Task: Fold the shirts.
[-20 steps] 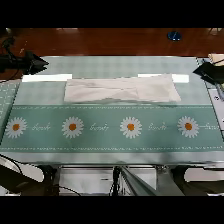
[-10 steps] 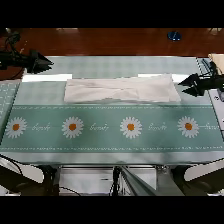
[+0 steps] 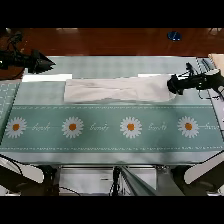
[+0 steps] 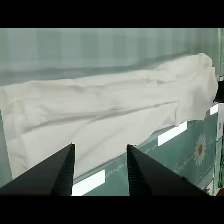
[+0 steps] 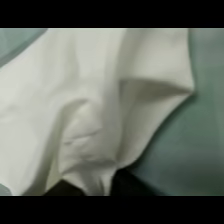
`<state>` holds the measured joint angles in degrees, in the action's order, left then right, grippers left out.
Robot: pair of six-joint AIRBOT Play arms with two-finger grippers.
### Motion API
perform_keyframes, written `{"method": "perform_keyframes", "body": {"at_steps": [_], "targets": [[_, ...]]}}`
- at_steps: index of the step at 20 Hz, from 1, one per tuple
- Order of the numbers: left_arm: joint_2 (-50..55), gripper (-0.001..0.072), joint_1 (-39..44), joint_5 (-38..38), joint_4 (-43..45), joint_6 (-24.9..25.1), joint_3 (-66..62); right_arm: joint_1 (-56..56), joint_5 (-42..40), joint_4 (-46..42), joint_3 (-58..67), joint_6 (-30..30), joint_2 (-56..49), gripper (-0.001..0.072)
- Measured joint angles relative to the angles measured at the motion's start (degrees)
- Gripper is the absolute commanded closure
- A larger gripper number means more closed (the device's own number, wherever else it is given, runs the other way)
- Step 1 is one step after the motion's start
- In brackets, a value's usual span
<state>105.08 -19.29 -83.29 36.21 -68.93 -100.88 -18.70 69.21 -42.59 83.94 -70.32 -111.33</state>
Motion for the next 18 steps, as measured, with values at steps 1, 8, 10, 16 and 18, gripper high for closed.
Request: {"method": "perform_keyframes", "body": {"at_steps": [1, 8, 10, 16, 18], "targets": [[0.0, 0.0313, 0.0, -0.17, 0.0, 0.0, 0.0, 0.66, -0.09, -0.22, 0.24, 0.02, -0.04, 0.0692], [-0.09, 0.0683, 1.22, -2.23, -2.45, -1.14, -0.02, 1.73, 2.78, 0.04, 5.51, 0.63, 6.73, 0.0693], [-0.11, 0.0684, 3.19, -2.47, -4.44, -1.46, -0.02, 1.81, 3.87, -0.66, 6.8, -0.52, 10.21, 0.0693], [0.02, 0.0684, 15.39, -0.37, -8.31, -3.48, -0.04, 1.81, 9.73, -4.02, 8.74, -4.17, 17.97, 0.0692], [0.02, 0.0684, 20.48, 0.92, -8.55, -4.9, -0.04, 1.81, 11.74, -5.77, 8.9, -4.79, 19.3, 0.0692]]}}
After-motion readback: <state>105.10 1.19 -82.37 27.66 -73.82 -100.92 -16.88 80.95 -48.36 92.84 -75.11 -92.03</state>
